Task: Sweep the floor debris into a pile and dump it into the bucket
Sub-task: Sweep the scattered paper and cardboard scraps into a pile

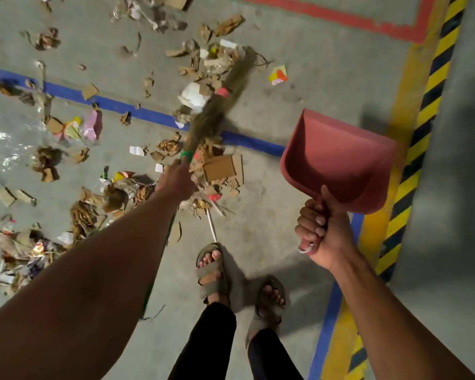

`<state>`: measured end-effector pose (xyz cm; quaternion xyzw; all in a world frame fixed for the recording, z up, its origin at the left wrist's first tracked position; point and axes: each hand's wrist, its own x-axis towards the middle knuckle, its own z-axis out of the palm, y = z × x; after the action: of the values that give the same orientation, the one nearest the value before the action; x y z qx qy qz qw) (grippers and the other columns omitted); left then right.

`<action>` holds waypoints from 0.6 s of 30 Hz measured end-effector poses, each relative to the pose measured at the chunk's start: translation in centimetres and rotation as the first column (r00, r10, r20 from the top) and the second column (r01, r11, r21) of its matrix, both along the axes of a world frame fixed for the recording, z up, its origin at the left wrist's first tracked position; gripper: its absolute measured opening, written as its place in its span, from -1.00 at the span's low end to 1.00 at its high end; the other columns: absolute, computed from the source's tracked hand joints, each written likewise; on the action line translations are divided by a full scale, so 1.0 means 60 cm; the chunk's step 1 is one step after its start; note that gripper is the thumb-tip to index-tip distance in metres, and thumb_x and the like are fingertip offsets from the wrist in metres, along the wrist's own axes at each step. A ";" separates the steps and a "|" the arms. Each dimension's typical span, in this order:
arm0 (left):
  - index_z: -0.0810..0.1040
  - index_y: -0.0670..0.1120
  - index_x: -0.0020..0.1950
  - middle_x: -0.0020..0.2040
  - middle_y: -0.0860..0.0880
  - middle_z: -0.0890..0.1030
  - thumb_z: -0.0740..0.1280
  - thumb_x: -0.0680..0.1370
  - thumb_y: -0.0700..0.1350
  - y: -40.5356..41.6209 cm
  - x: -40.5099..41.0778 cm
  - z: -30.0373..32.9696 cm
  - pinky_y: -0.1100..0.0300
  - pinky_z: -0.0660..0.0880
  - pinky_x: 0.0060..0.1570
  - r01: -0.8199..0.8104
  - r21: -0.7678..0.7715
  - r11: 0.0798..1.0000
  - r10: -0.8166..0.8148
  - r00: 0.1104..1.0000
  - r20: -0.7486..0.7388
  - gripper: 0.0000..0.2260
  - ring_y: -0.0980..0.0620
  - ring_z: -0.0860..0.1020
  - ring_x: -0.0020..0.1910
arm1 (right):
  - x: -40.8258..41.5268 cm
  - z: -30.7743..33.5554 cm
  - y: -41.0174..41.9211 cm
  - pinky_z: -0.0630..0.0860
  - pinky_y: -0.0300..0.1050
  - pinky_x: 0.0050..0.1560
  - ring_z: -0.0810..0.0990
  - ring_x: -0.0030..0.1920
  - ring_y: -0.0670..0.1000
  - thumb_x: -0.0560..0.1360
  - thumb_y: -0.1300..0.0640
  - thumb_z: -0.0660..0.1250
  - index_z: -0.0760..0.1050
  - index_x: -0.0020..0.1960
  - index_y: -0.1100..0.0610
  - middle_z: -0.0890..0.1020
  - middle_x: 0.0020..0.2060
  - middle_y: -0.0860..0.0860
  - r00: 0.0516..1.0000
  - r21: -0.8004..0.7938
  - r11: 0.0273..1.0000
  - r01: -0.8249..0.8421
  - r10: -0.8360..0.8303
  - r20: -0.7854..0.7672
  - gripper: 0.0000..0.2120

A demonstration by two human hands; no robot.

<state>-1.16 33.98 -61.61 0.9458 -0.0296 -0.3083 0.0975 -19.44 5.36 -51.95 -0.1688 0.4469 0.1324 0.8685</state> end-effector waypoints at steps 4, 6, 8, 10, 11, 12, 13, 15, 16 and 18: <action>0.16 -0.07 0.63 0.35 -0.21 0.49 0.23 0.60 -0.29 0.047 0.063 0.035 -0.13 0.62 0.01 -0.100 -0.070 0.993 0.108 0.985 0.137 -0.39 -0.24 0.58 0.12 | 0.055 0.022 0.023 0.14 -0.25 -0.66 0.19 -0.66 -0.12 0.63 -0.19 0.27 0.29 -0.30 0.00 0.22 -0.58 -0.11 1.000 -0.016 1.000 0.001 -0.001 0.004 -0.57; 0.16 -0.03 0.62 0.30 -0.20 0.52 0.20 0.62 -0.29 0.064 0.075 0.054 -0.07 0.63 -0.11 -0.129 -0.117 0.985 0.145 0.979 0.142 -0.42 -0.18 0.60 0.04 | 0.082 0.042 0.032 0.09 -0.24 -0.64 0.18 -0.65 -0.13 0.61 -0.20 0.29 0.29 -0.30 0.00 0.21 -0.57 -0.11 1.000 -0.030 1.000 -0.001 0.001 -0.003 -0.57; 0.19 0.01 0.59 0.27 -0.21 0.55 0.17 0.65 -0.26 0.070 0.078 0.084 0.02 0.62 -0.18 -0.128 -0.160 0.979 0.147 0.982 0.115 -0.48 -0.14 0.61 0.00 | 0.111 0.068 0.039 0.03 -0.24 -0.61 0.15 -0.64 -0.13 0.61 -0.21 0.30 0.28 -0.31 0.00 0.20 -0.56 -0.10 1.000 -0.045 0.999 -0.014 0.014 -0.007 -0.56; 0.20 0.08 0.59 0.33 -0.21 0.53 0.16 0.67 -0.24 0.066 0.074 0.105 0.00 0.65 -0.15 -0.126 -0.242 0.962 0.156 0.982 0.107 -0.49 -0.13 0.62 0.01 | 0.135 0.091 0.039 0.04 -0.25 -0.62 0.08 -0.61 -0.11 0.62 -0.22 0.27 0.27 -0.31 0.00 0.18 -0.55 -0.08 0.999 -0.046 0.998 -0.037 0.038 0.013 -0.55; 0.17 0.11 0.60 0.39 -0.19 0.50 0.17 0.66 -0.22 0.061 0.070 0.112 -0.07 0.67 -0.09 -0.133 -0.283 0.950 0.168 0.980 0.103 -0.47 -0.15 0.62 0.05 | 0.147 0.103 0.038 0.06 -0.24 -0.62 0.06 -0.59 -0.11 0.64 -0.22 0.25 0.28 -0.32 0.00 0.18 -0.54 -0.08 0.999 -0.037 0.998 -0.041 0.042 0.034 -0.54; 0.12 0.13 0.63 0.46 -0.17 0.45 0.18 0.66 -0.21 0.052 0.067 0.119 -0.15 0.67 -0.01 -0.150 -0.316 0.937 0.187 0.978 0.093 -0.43 -0.17 0.62 0.10 | 0.159 0.111 0.035 0.07 -0.24 -0.63 0.06 -0.59 -0.11 0.65 -0.22 0.23 0.29 -0.32 0.01 0.19 -0.54 -0.09 0.998 -0.025 0.999 -0.038 0.039 0.056 -0.54; 0.07 0.14 0.65 0.52 -0.15 0.40 0.19 0.66 -0.19 0.041 0.065 0.123 -0.19 0.67 0.05 -0.171 -0.350 0.921 0.211 0.974 0.079 -0.39 -0.18 0.62 0.15 | 0.171 0.119 0.031 0.06 -0.24 -0.62 0.09 -0.60 -0.12 0.66 -0.21 0.22 0.30 -0.32 0.02 0.20 -0.54 -0.09 0.997 -0.014 0.999 -0.032 0.033 0.075 -0.54; -0.01 0.19 0.66 0.60 -0.10 0.31 0.17 0.67 -0.12 0.007 0.057 0.126 -0.19 0.67 0.05 -0.203 -0.415 0.887 0.241 0.970 0.039 -0.38 -0.18 0.63 0.18 | 0.192 0.128 0.021 0.08 -0.24 -0.63 0.13 -0.62 -0.13 0.68 -0.20 0.18 0.32 -0.33 0.03 0.23 -0.55 -0.10 0.994 0.003 1.000 -0.022 0.022 0.108 -0.52; -0.02 0.20 0.67 0.61 -0.08 0.28 0.16 0.68 -0.10 -0.014 0.054 0.130 -0.17 0.69 0.02 -0.208 -0.443 0.872 0.244 0.970 0.023 -0.38 -0.16 0.65 0.14 | 0.202 0.130 0.016 0.11 -0.24 -0.64 0.10 -0.62 -0.13 0.69 -0.19 0.16 0.33 -0.34 0.03 0.24 -0.56 -0.10 0.992 0.012 1.000 -0.019 0.017 0.122 -0.51; -0.03 0.17 0.68 0.61 -0.08 0.29 0.16 0.70 -0.09 -0.061 0.052 0.131 -0.14 0.68 0.04 -0.188 -0.467 0.864 0.222 0.975 0.018 -0.39 -0.13 0.64 0.13 | 0.222 0.131 0.002 0.18 -0.25 -0.67 0.03 -0.58 -0.11 0.70 -0.19 0.12 0.36 -0.36 0.04 0.25 -0.58 -0.10 0.990 0.022 0.999 -0.024 0.021 0.138 -0.48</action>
<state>1.93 30.32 -53.73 0.9033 -0.0047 -0.2463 0.3512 -6.13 5.47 -44.10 -0.1722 0.3823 0.1355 0.8977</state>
